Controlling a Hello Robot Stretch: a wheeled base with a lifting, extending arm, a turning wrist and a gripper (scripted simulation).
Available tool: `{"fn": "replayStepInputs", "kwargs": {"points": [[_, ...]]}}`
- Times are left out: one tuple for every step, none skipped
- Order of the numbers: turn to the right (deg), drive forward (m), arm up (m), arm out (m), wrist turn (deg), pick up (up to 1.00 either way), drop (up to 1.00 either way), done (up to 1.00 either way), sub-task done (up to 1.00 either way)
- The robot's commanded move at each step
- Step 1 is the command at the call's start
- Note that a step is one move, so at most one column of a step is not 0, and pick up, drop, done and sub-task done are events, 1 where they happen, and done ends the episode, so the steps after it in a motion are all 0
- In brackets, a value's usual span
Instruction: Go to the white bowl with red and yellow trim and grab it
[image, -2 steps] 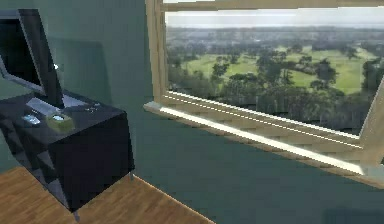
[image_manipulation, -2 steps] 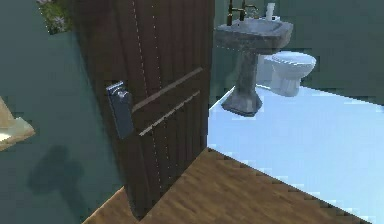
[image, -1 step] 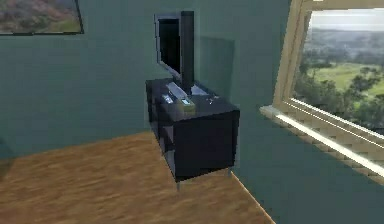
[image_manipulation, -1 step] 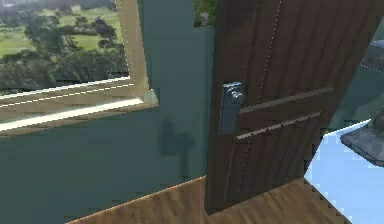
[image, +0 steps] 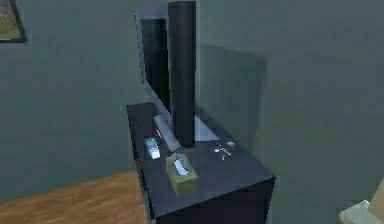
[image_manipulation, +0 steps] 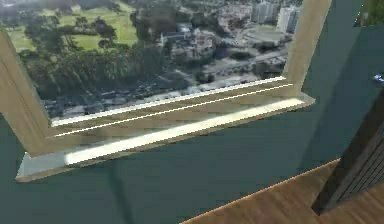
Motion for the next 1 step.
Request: {"fn": "replayStepInputs", "kwargs": {"points": [[-45.0,0.0,0.0,0.0,0.0,0.0,0.0,0.0,0.0]]}}
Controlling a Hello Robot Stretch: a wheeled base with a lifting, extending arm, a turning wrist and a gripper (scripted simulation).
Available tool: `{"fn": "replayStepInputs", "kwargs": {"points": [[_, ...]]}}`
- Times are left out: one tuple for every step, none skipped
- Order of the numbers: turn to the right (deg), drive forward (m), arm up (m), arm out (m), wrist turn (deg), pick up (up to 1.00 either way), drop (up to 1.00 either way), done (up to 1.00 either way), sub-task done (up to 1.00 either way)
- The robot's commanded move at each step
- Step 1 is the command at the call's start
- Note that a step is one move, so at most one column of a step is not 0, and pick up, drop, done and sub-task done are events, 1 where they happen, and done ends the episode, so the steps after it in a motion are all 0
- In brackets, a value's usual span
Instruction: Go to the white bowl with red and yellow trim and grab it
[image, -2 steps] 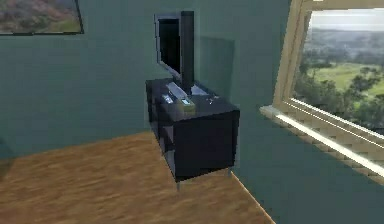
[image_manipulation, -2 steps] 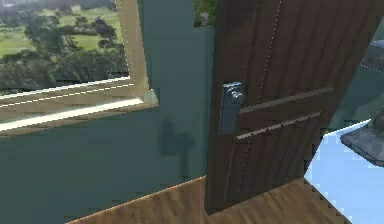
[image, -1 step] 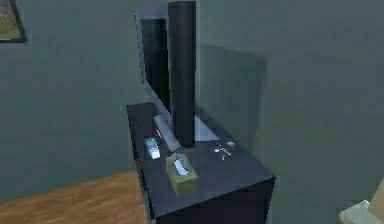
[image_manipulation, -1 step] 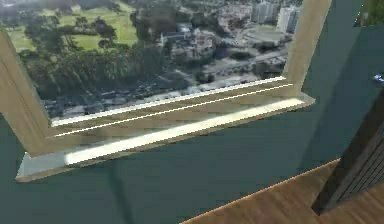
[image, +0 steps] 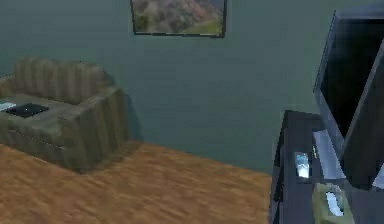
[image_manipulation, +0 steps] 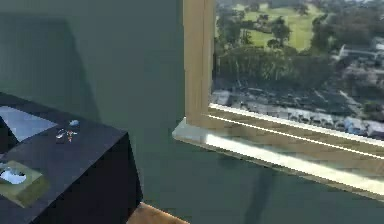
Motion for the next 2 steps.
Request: {"fn": "replayStepInputs", "kwargs": {"points": [[-21.0,0.0,0.0,0.0,0.0,0.0,0.0,0.0,0.0],[0.0,0.85,0.0,0.0,0.0,0.0,0.0,0.0,0.0]]}}
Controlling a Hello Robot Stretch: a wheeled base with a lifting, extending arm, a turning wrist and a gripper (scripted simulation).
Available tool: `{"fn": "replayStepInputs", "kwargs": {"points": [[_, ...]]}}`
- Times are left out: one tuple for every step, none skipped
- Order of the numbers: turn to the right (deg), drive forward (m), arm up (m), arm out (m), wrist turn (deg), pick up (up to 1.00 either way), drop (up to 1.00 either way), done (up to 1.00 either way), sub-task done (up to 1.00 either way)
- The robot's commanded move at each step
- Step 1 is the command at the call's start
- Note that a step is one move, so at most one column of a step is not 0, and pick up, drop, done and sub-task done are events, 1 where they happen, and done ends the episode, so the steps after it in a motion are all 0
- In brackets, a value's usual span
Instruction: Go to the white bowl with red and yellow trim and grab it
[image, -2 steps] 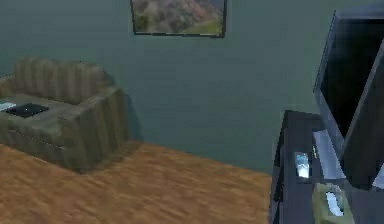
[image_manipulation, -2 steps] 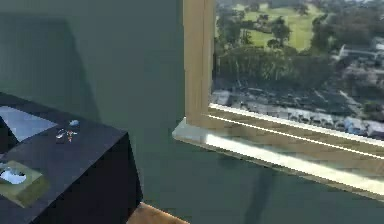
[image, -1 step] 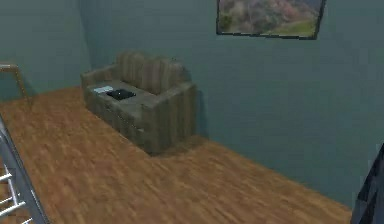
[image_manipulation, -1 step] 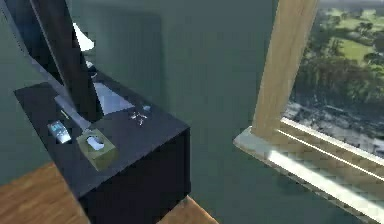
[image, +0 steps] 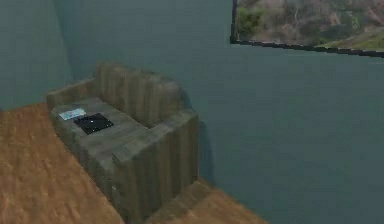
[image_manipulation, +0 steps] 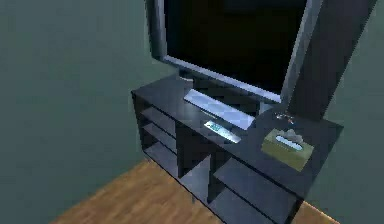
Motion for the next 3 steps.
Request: {"fn": "replayStepInputs", "kwargs": {"points": [[-45.0,0.0,0.0,0.0,0.0,0.0,0.0,0.0,0.0],[-12.0,0.0,0.0,0.0,0.0,0.0,0.0,0.0,0.0],[0.0,1.0,0.0,0.0,0.0,0.0,0.0,0.0,0.0]]}}
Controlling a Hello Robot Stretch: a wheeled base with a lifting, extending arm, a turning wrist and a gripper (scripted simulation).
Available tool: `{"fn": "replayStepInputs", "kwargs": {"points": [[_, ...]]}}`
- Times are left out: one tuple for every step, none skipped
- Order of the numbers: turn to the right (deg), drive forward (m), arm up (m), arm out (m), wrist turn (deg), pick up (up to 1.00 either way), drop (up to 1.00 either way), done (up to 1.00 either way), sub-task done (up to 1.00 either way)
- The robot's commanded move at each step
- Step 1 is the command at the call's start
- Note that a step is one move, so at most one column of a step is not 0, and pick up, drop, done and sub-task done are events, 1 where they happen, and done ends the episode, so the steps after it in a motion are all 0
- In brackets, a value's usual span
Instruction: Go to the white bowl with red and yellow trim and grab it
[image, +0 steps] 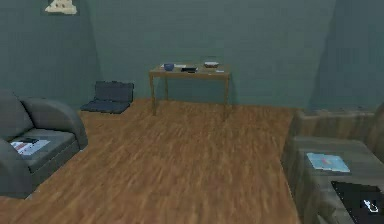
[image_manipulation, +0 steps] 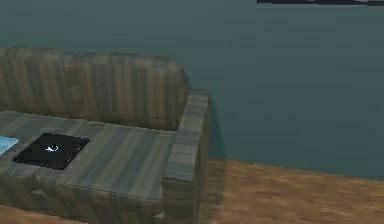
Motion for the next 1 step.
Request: {"fn": "replayStepInputs", "kwargs": {"points": [[-15.0,0.0,0.0,0.0,0.0,0.0,0.0,0.0,0.0]]}}
